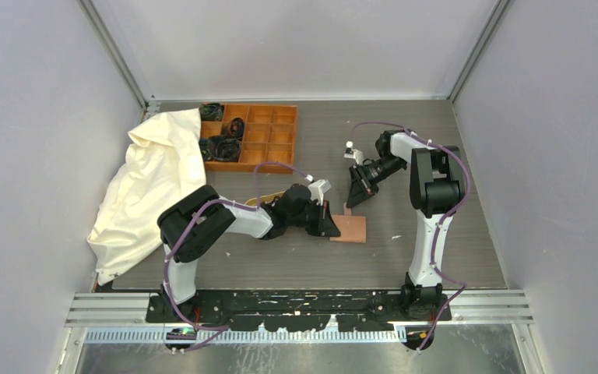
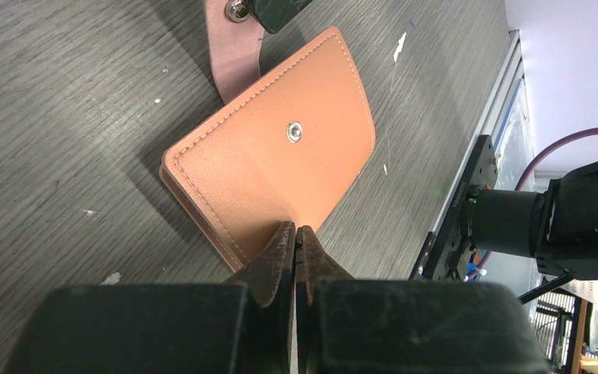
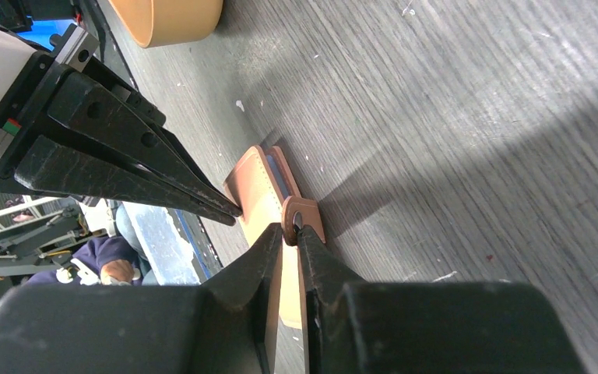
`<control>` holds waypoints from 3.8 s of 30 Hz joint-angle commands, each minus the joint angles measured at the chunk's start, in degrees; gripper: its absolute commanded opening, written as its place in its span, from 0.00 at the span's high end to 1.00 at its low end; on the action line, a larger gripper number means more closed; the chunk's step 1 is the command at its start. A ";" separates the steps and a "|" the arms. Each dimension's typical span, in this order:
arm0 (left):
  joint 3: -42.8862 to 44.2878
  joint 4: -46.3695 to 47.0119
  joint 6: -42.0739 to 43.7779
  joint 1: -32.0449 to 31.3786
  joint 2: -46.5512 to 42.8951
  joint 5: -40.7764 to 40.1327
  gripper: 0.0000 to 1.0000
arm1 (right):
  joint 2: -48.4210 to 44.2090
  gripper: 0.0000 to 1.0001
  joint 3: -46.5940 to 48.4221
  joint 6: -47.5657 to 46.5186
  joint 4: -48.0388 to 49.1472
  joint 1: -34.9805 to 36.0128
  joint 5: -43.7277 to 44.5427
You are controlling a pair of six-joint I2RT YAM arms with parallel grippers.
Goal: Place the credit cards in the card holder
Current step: Close the card holder at the center of the board.
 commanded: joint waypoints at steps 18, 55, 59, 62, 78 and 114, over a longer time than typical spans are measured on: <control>1.62 -3.95 1.66 0.54 2.24 -1.17 1.00 | -4.64 0.76 1.15 -0.20 -0.07 -0.35 -2.31; 2.31 -4.06 1.23 0.55 3.20 -0.38 1.00 | -4.70 0.80 -1.30 2.27 4.00 0.95 2.42; 2.31 -4.06 1.23 0.54 3.29 -0.35 1.00 | -5.03 0.82 -1.62 2.36 4.56 1.15 2.35; 2.40 -4.06 1.16 0.55 3.38 -0.24 1.00 | -4.98 0.84 -1.84 2.44 4.98 1.47 2.64; 2.50 -4.06 1.02 0.55 3.52 0.19 1.00 | -5.39 0.80 -1.76 4.16 6.84 2.14 3.36; 3.12 -4.51 1.05 0.55 4.10 0.79 1.00 | -5.23 0.79 -1.32 6.78 6.94 0.38 -0.55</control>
